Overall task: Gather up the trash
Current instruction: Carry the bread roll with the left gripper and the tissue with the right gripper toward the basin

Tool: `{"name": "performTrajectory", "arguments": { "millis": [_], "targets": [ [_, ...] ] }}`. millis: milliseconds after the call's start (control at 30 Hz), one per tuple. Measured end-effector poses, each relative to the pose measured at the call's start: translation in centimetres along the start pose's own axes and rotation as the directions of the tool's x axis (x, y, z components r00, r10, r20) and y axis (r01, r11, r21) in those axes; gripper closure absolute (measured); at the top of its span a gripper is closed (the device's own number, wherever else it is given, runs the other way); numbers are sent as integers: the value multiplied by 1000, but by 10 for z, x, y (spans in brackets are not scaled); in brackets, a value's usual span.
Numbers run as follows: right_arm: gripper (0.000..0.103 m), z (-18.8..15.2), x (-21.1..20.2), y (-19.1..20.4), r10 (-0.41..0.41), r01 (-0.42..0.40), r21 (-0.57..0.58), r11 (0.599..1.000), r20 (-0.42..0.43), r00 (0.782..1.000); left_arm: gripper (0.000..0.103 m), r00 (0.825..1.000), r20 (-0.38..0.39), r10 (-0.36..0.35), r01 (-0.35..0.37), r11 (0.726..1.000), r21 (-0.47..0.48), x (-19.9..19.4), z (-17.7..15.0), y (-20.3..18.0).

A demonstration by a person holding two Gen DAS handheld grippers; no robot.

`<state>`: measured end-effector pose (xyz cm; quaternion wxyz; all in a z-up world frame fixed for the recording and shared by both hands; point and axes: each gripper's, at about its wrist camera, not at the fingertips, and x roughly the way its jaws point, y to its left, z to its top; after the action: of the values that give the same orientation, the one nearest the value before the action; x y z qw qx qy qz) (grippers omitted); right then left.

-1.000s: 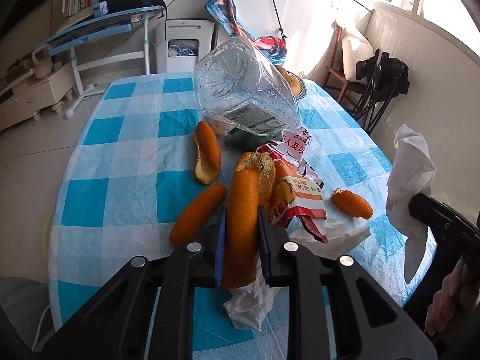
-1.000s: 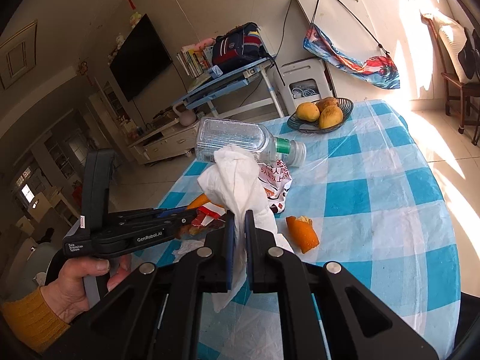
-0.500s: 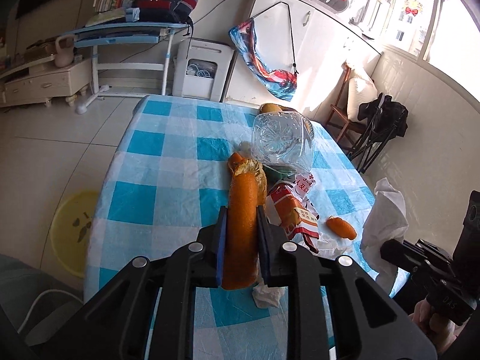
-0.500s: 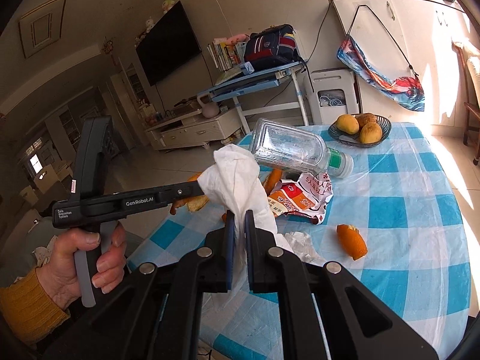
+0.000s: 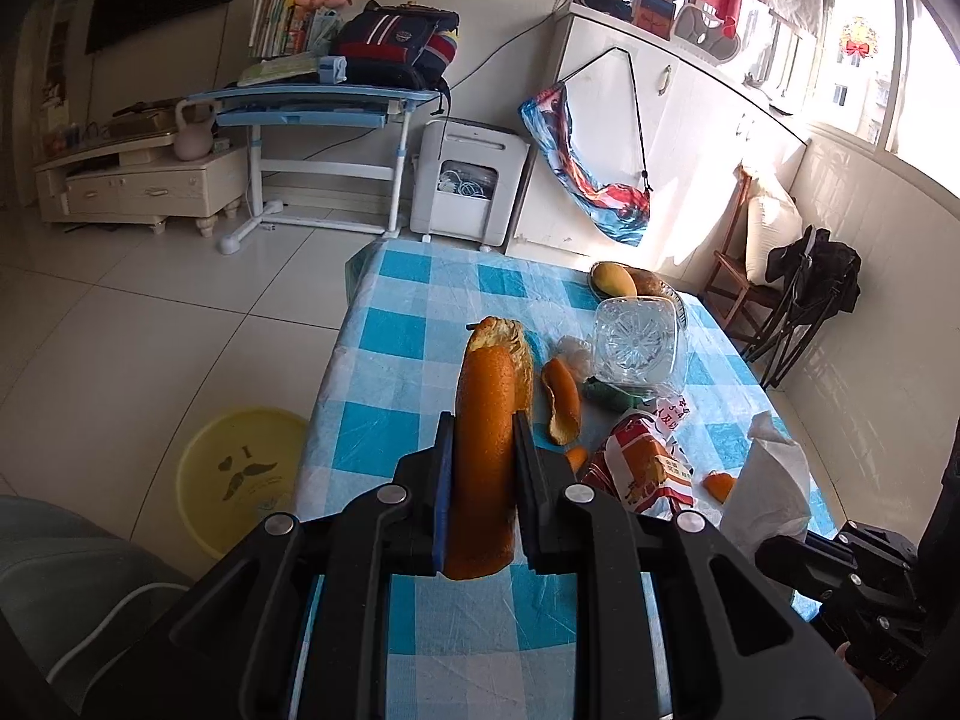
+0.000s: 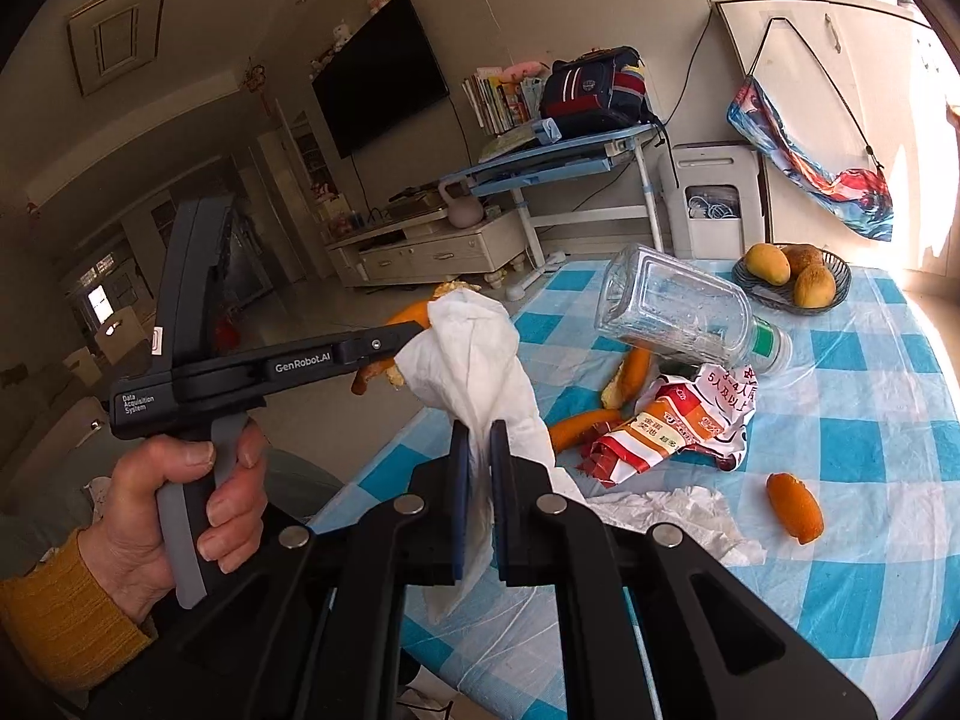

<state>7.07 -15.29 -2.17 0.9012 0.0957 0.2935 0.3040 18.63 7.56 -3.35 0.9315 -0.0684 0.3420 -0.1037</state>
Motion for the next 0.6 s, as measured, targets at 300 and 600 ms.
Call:
{"name": "performTrajectory", "arguments": {
  "millis": [300,600],
  "targets": [
    [95,27,51,15,63,-63,-24,998,-20,998,85,996,18,85,-84,996,-38,-10,29,42],
    [95,60,109,31,127,-130,-59,990,-40,991,85,978,23,209,-207,977,-52,1,74,105]
  ]
}}
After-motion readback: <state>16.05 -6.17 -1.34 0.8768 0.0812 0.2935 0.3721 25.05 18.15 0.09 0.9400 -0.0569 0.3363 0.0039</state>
